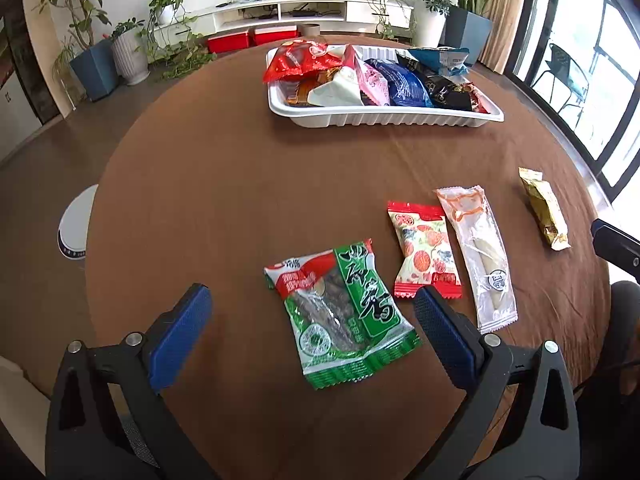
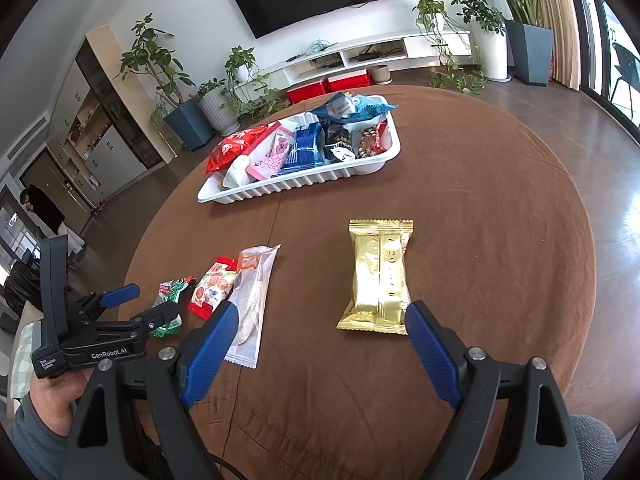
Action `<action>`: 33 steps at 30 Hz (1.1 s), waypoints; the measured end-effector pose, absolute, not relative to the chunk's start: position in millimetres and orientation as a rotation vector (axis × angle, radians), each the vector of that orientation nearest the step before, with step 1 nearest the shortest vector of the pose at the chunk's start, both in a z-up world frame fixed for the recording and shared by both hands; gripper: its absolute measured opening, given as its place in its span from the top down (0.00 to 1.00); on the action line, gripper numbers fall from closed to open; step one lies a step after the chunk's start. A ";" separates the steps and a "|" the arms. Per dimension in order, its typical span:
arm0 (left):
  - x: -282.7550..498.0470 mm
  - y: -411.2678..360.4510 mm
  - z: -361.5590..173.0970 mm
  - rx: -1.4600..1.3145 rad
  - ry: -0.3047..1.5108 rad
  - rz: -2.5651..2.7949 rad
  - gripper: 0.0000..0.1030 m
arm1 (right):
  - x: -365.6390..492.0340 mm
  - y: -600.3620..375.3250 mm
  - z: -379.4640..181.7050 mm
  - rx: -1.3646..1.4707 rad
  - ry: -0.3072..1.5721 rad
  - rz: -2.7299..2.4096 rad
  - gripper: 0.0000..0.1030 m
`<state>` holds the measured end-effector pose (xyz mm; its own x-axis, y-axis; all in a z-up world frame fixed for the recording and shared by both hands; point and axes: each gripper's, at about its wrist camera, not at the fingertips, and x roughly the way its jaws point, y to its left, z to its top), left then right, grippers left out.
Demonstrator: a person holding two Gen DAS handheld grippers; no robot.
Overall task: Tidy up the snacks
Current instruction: 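Grasp the green nut packet with the left tool while the right tool approaches the gold wafer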
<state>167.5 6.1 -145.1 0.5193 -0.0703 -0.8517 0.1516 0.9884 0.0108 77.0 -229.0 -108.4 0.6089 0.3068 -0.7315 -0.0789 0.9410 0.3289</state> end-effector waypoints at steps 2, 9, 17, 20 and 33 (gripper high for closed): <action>171.2 4.4 -150.4 0.103 1.035 -0.134 0.01 | 77.0 -228.8 -108.5 0.277 0.892 0.227 0.15; 175.9 12.8 -161.7 0.084 1.063 -0.154 0.26 | 77.2 -230.4 -109.0 0.280 0.891 0.218 0.15; 181.2 15.6 -158.9 0.109 1.062 -0.192 0.46 | 78.0 -231.5 -109.6 0.271 0.900 0.206 0.15; 180.4 12.7 -157.9 0.124 1.058 -0.216 0.57 | 81.0 -232.2 -109.6 0.267 0.910 0.195 0.15; 167.3 13.1 -153.6 0.125 1.041 -0.284 0.76 | 91.3 -234.6 -115.2 0.174 0.957 0.138 0.15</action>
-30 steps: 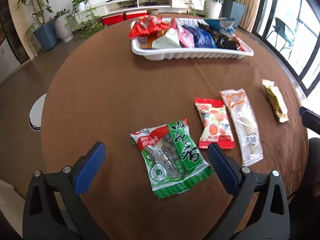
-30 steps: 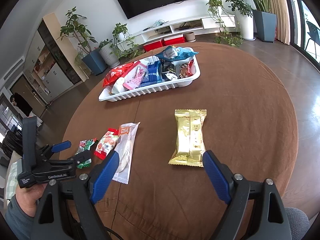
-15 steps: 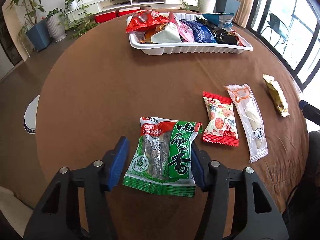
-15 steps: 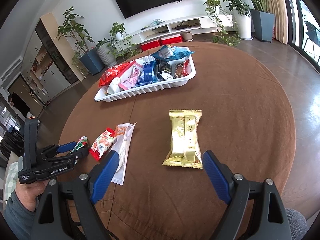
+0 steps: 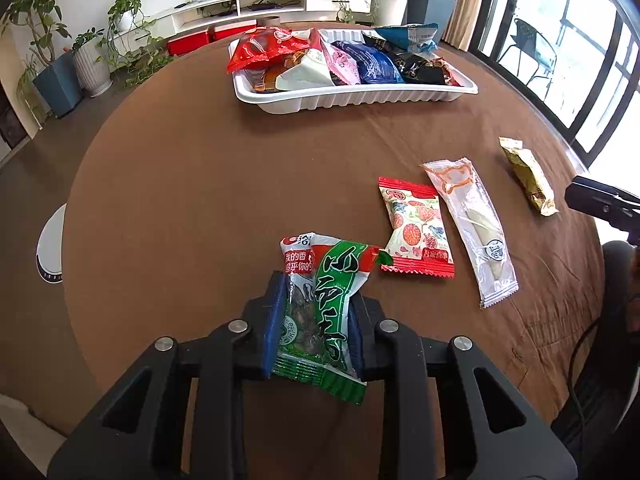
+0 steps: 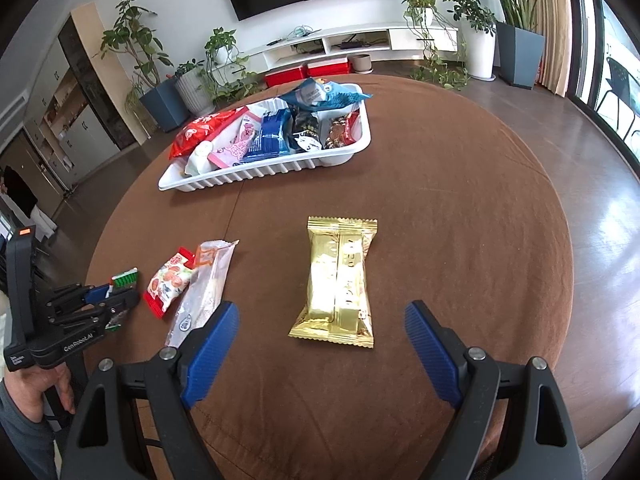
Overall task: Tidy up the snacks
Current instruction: 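Grasp the green nut packet with the left tool while the right tool approaches the gold wafer, then lift the green packet with the left tool while the right tool grasps the gold wafer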
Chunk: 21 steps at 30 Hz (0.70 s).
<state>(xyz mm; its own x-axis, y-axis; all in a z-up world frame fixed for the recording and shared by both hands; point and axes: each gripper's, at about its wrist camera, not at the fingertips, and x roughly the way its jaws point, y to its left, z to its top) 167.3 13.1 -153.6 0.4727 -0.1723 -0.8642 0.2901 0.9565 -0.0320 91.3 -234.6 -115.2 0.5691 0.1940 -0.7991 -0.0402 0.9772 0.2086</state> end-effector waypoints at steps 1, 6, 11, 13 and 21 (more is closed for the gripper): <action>166.1 13.2 -153.3 0.124 1.041 -0.288 0.76 | 92.4 -234.6 -115.7 0.170 0.959 0.137 0.15; 163.0 15.1 -151.8 0.098 1.036 -0.304 0.77 | 101.4 -233.5 -119.5 0.148 0.980 0.131 0.17; 160.1 17.0 -149.9 0.076 1.032 -0.317 0.77 | 113.7 -229.4 -125.7 0.116 1.007 0.134 0.25; 159.4 16.9 -149.9 0.069 1.032 -0.323 0.77 | 118.3 -227.6 -130.4 0.106 1.025 0.131 0.29; 158.9 17.9 -148.9 0.016 1.035 -0.354 0.77 | 123.7 -225.0 -140.0 0.072 1.063 0.131 0.40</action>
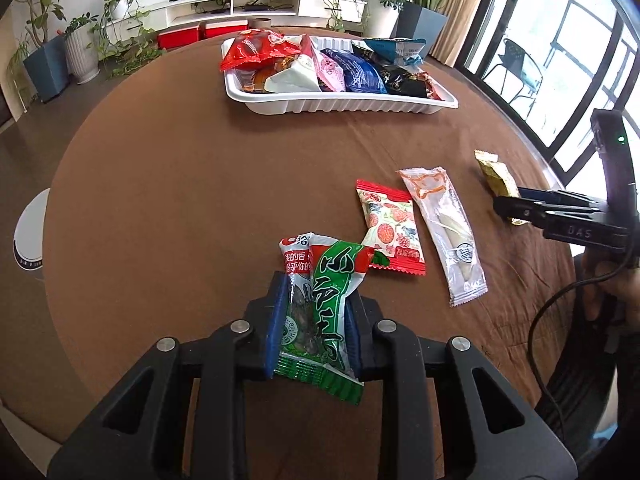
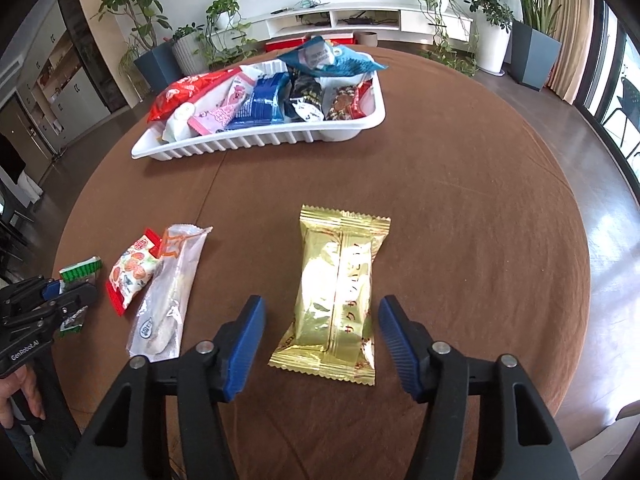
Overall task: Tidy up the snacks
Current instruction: 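Lift the green packet with the left tool while the right tool grasps the gold wafer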
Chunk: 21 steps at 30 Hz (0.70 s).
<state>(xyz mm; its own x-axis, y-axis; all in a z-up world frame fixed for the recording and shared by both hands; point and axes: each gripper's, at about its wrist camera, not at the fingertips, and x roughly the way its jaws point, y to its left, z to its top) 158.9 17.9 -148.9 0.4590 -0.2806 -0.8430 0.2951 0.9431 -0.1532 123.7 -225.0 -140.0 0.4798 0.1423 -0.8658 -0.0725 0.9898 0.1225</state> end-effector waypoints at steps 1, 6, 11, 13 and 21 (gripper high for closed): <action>158.6 18.0 -149.1 0.008 1.037 -0.361 0.77 | 124.3 -225.2 -140.0 0.071 1.061 0.133 0.41; 156.7 18.2 -147.4 -0.022 1.037 -0.378 0.77 | 126.7 -226.5 -140.2 0.052 1.063 0.135 0.54; 155.4 17.7 -144.7 -0.040 1.035 -0.391 0.77 | 126.2 -227.9 -139.1 0.053 1.068 0.145 0.66; 155.3 17.1 -144.3 -0.043 1.035 -0.395 0.77 | 126.0 -226.0 -138.8 0.050 1.069 0.154 0.67; 155.7 17.4 -139.9 -0.070 1.028 -0.411 0.77 | 120.5 -222.5 -133.6 0.066 1.049 0.180 0.68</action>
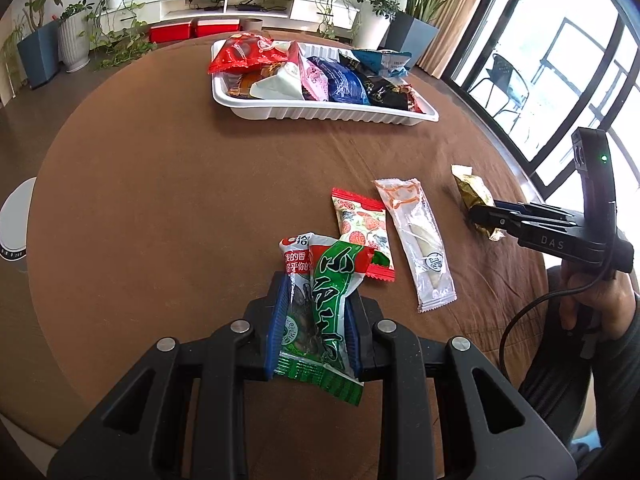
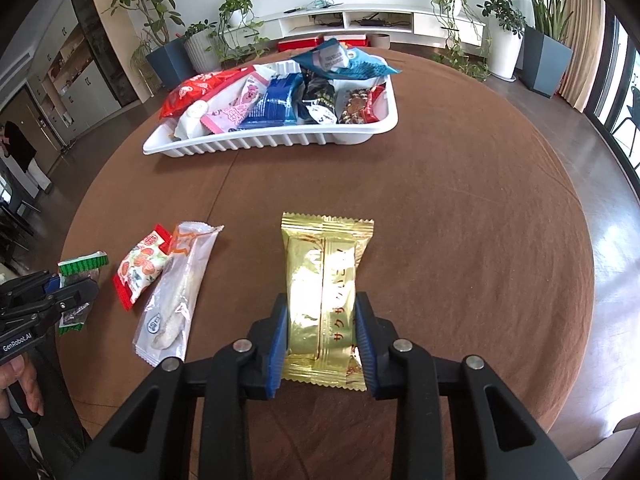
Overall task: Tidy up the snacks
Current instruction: 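Lift the green packet with the left tool while the right tool grasps the gold wafer, then carry both packets over the white tray and lower them in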
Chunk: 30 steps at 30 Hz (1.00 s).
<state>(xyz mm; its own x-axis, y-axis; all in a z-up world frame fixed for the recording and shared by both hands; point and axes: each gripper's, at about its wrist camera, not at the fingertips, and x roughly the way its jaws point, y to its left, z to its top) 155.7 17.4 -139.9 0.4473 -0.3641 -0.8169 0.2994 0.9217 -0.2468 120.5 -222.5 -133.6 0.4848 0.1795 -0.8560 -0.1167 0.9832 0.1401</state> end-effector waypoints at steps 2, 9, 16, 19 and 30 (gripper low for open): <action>155.5 17.6 -138.0 -0.076 1.024 -0.416 0.77 | 118.7 -224.0 -129.6 0.089 1.038 0.191 0.68; 157.0 14.5 -129.0 -0.109 1.010 -0.451 0.77 | 113.3 -231.2 -118.5 0.172 1.026 0.229 0.68; 169.8 13.2 -109.2 -0.133 0.976 -0.479 0.77 | 115.5 -249.9 -94.7 0.246 0.969 0.215 0.68; 183.7 14.2 -92.5 -0.136 0.946 -0.488 0.77 | 124.2 -260.1 -74.7 0.265 0.926 0.203 0.68; 281.1 9.8 -24.8 -0.128 0.849 -0.495 0.77 | 188.2 -230.6 15.5 0.192 0.750 0.281 0.68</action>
<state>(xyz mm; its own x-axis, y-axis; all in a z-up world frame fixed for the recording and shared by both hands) 281.1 9.8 -24.8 0.5557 -0.4676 -0.6874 0.3677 0.8798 -0.3012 188.2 -230.6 15.5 0.6969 0.3184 -0.6426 -0.1824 0.9453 0.2705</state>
